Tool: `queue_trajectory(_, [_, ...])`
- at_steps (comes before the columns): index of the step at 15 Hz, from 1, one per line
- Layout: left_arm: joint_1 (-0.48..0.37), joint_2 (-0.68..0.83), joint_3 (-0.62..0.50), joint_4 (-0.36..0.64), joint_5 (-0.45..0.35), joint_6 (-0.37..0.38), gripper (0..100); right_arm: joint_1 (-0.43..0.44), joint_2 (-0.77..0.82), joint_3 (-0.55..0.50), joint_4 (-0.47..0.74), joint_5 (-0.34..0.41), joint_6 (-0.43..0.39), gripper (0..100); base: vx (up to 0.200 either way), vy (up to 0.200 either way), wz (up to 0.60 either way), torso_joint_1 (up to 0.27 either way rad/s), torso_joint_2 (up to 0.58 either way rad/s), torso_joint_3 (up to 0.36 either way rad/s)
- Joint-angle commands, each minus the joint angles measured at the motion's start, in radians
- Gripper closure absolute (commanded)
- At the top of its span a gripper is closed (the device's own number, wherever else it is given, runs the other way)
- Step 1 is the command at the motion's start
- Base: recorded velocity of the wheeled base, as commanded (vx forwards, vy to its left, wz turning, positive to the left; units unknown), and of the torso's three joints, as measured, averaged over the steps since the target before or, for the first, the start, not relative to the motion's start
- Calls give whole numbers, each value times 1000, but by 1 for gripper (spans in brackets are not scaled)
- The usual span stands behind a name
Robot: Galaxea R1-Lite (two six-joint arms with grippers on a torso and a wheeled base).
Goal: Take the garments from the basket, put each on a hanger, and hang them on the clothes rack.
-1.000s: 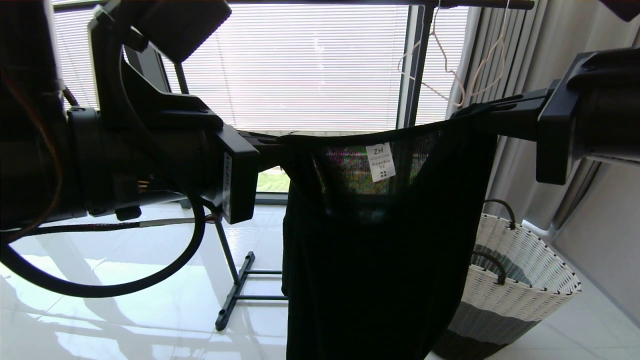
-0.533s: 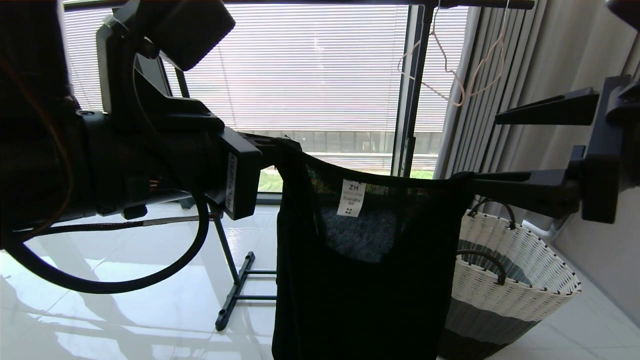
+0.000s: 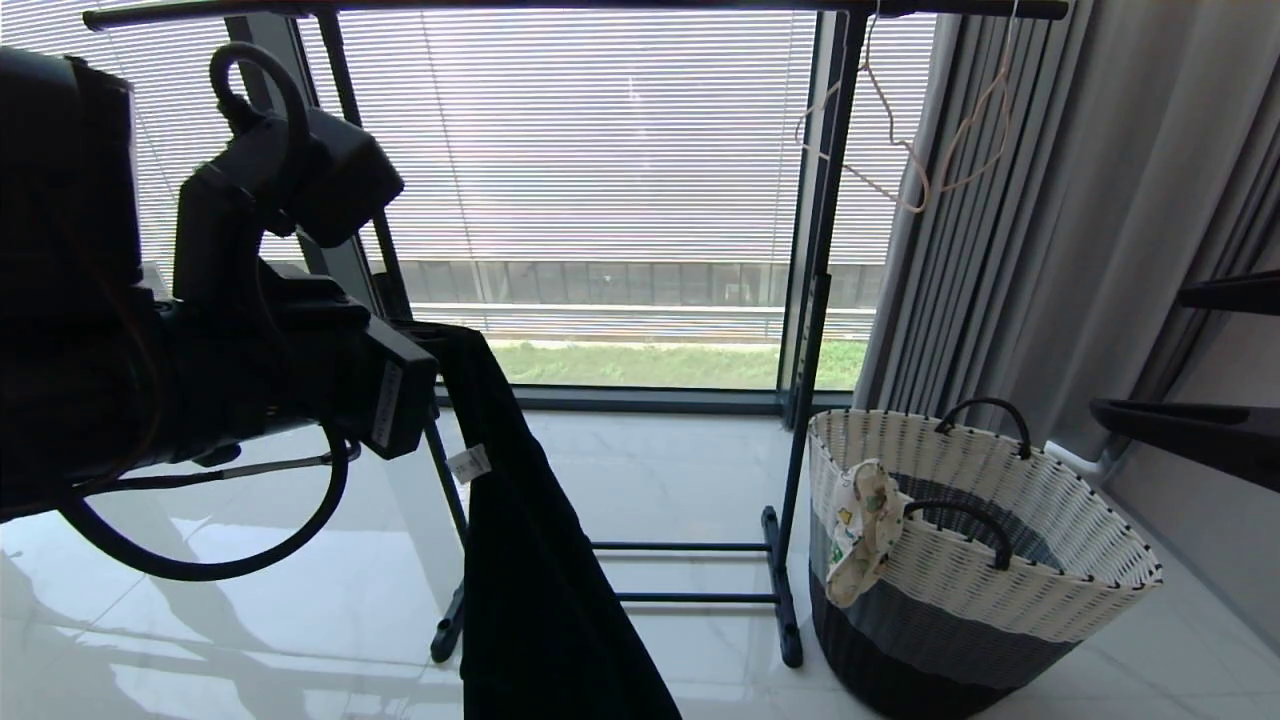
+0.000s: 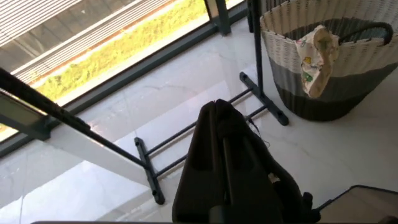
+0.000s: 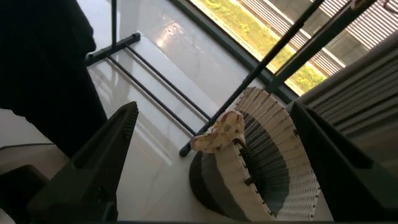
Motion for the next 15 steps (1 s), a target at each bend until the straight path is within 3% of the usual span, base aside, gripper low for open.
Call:
queue_trajectory(1, [128,-93,81,0,1,16,100,-218,-90,68,28,-13,9,0,0,0,0,0,0,0])
queue_trajectory(3, [351,-159,156,3,-68,12,100,-267,-118,94,30,-22,158,0,0,0,0,0,0,0])
queue_trajectory(5, [464,-164,159,1,-82,6,100,-376,-105,108,42,-26,167,0,0,0,0,0,0,0])
queue_trajectory(8, [487,-191,185,0,-74,-56,100,-454,-113,163,47,-28,165,0,0,0,0,0,0,0])
queue_trajectory(11, [492,-196,217,-3,-13,-70,100,-489,-121,200,47,-52,135,0,0,0,0,0,0,0])
queue_trajectory(15, [492,-197,222,-3,-5,-65,100,-514,-122,212,45,-63,126,0,0,0,0,0,0,0])
